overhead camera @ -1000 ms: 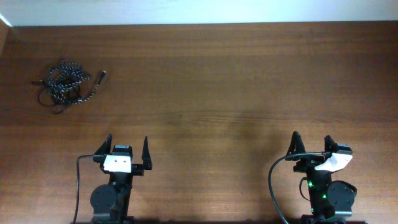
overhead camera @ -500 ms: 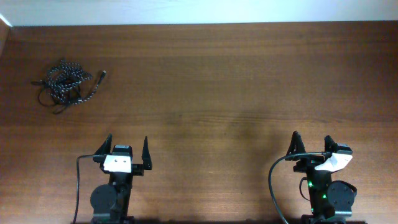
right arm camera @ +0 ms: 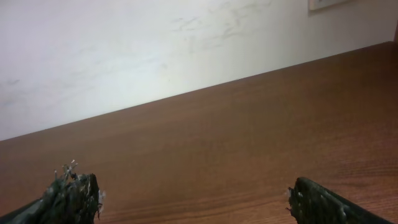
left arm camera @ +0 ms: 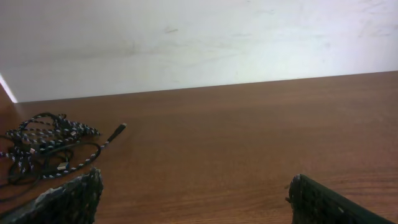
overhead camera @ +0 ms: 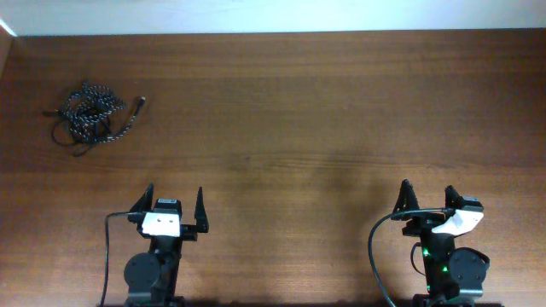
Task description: Untangle cables
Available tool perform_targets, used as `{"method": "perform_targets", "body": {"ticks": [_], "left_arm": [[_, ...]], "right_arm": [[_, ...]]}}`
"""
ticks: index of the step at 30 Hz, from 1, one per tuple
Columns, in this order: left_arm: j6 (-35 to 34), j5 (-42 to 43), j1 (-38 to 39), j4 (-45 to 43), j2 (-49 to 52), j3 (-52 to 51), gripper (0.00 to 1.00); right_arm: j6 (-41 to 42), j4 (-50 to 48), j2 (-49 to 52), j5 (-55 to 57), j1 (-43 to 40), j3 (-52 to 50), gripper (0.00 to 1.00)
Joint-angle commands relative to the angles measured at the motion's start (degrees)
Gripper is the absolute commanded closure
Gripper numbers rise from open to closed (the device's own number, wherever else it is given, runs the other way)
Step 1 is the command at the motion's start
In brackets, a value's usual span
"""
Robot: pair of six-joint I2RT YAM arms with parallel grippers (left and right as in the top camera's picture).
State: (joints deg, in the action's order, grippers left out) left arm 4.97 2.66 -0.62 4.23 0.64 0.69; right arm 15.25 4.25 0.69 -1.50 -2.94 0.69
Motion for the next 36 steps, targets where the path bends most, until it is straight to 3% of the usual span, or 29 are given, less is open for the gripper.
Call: {"method": "perform_targets", "body": {"ticks": [1,9,13,15,19,25,27,30,32,34,36], "left_arm": [[0.7,0.6,-0.2,0.2,-0.3,-0.2,0.01],[0.7,0.6,-0.2,-22.8,-0.3,-0.2,0.01],[0.7,0.5,-0.2,-23.6,-0.2,2.6,0.01],[0.7,-0.2,-0.2,-18.6,-0.2,6.1,0.01],[0.7,-4.2,-0.2,2.3,3.8,21.0,0.01],[-2.2,-3.1,-0.2,26.7,21.6,48.8,0.01],[-2.1,2.2,-0.2,39.6,32.5,62.8,0.01],[-2.1,7.5,-0.2,49.9,42.2,74.9,0.01],[-2.1,24.3,-0.2,52.8,48.9,82.2,0.01],[-2.1,33.9,-0.2,54.2,51.1,82.5,0.01],[-2.1,35.9,-0.2,51.9,53.5,82.5,0.01]], "right_arm": [[0.0,0.1,-0.5,0.1,0.3,-0.4,0.01],[0.0,0.1,-0.5,0.1,0.3,-0.4,0.01],[0.0,0.1,-0.5,0.1,0.3,-0.4,0.01],[0.0,0.1,-0.5,0.1,0.3,-0.4,0.01],[0.0,0.1,-0.5,0.1,0.3,-0.4,0.01],[0.0,0.1,-0.5,0.1,0.3,-0.4,0.01],[0.0,0.1,-0.5,0.1,0.3,-0.4,0.01],[0.0,0.1,-0.5,0.1,0.3,-0.4,0.01],[0.0,0.1,-0.5,0.1,0.3,-0.4,0.01],[0.0,0.1,-0.5,0.1,0.3,-0.4,0.01],[0.0,0.1,-0.5,0.1,0.3,-0.4,0.01]]}}
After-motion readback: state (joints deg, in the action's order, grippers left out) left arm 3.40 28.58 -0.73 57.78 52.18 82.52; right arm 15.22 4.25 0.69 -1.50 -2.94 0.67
